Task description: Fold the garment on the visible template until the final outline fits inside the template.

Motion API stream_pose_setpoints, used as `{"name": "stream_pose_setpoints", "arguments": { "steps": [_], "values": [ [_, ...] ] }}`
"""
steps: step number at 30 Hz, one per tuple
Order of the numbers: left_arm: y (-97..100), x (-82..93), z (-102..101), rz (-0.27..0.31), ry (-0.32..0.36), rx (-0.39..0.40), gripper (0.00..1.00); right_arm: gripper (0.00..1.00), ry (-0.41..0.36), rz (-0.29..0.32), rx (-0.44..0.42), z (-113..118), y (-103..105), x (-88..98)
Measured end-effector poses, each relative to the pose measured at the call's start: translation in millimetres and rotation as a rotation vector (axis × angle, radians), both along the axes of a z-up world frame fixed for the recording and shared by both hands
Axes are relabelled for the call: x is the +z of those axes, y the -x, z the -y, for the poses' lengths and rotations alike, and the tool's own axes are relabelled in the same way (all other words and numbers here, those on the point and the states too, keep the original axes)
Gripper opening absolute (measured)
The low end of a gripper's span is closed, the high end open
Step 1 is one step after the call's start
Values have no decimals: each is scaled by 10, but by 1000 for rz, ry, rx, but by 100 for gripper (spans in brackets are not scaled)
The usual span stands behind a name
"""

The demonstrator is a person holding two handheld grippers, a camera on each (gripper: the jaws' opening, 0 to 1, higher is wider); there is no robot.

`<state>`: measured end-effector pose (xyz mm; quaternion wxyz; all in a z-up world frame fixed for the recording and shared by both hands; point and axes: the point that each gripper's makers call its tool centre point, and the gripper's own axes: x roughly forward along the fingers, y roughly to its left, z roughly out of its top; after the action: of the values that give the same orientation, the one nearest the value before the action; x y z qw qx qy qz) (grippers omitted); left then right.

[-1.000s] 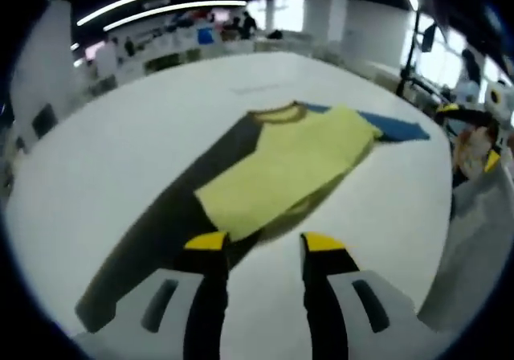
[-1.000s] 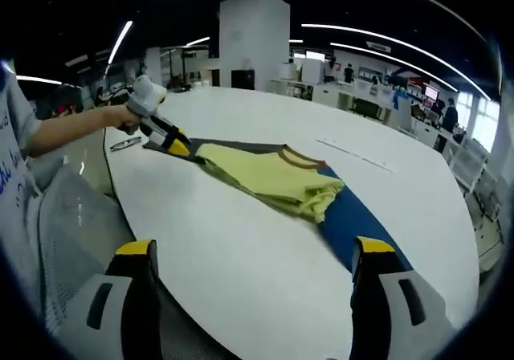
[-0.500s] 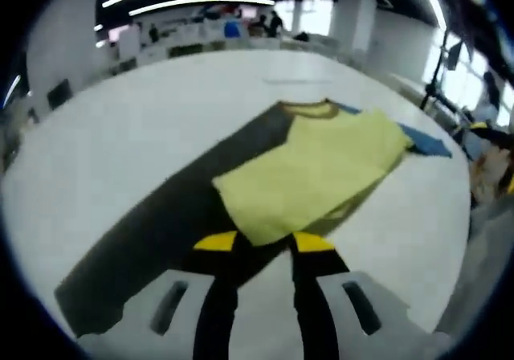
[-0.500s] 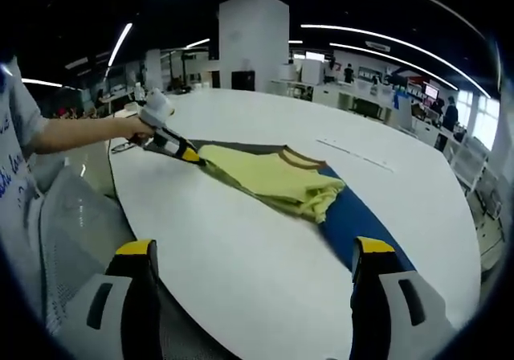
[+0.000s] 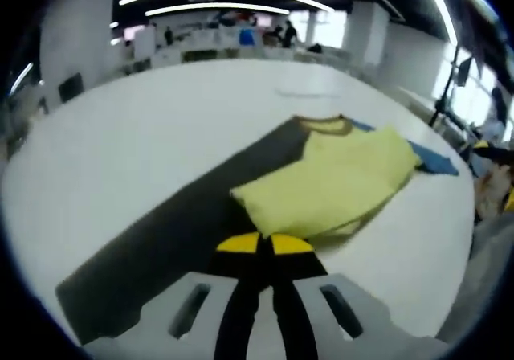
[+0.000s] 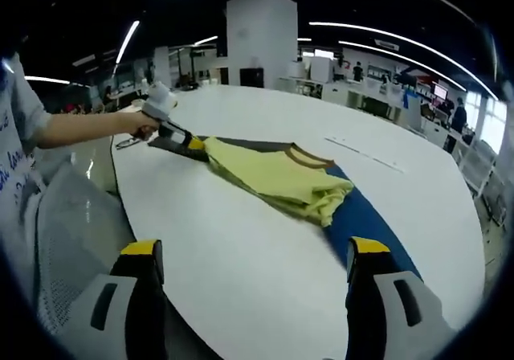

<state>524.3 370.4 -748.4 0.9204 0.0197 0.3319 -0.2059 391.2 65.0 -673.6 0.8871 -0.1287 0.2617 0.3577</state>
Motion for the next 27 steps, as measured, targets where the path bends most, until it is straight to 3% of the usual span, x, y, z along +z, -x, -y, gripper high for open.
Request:
{"name": "stream_pose_setpoints", "arguments": {
  "steps": [10,16,22,27],
  "values": [
    [-116,179,-25,57,-7,5,0,71,19,34,35,-45,-494,-115],
    [-240,272,-163,83,-18,38,0,46,-13,51,5,-20,-829,-129],
    [-301,223,-282,79,-42,63,0,21,0,58,-18,-57,-1114,-233],
    [-320,160,-336,63,-40,86,0,12,46,59,-2,-129,-1261,-370]
  ]
}}
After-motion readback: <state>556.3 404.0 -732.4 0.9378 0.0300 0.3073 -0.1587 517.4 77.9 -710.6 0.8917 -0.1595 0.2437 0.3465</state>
